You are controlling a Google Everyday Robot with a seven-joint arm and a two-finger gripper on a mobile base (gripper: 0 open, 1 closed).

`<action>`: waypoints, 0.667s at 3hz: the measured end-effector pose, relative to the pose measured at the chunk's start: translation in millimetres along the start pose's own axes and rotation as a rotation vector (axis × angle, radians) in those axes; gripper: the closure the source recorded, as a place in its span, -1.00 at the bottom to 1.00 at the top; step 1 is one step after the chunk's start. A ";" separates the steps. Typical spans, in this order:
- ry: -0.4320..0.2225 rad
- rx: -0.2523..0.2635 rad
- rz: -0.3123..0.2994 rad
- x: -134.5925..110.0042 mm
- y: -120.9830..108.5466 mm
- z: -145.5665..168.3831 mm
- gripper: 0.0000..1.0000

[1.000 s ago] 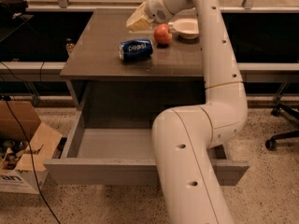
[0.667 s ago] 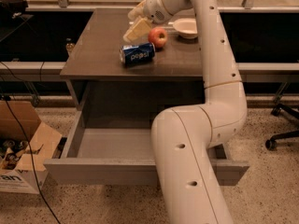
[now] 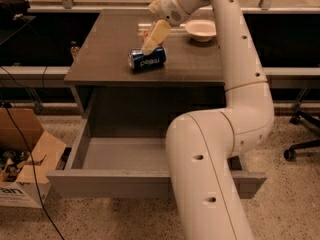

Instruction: Place pepsi can into top drawer

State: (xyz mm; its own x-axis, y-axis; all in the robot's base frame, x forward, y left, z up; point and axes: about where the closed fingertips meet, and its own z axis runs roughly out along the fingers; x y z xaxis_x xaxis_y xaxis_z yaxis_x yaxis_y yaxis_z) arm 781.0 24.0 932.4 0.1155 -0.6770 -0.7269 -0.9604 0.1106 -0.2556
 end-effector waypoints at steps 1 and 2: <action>0.086 -0.060 -0.008 10.0 15.9 -0.8 -1.00; 0.130 -0.117 -0.016 19.5 26.8 11.2 -1.00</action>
Offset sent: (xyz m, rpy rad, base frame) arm -0.0526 -0.0204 -0.0510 -0.2737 0.2007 0.1611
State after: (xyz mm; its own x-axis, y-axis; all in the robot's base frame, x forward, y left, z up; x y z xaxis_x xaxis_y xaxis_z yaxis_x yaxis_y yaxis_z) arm 760.3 21.9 904.2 0.1049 -0.7675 -0.6325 -0.9825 0.0184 -0.1852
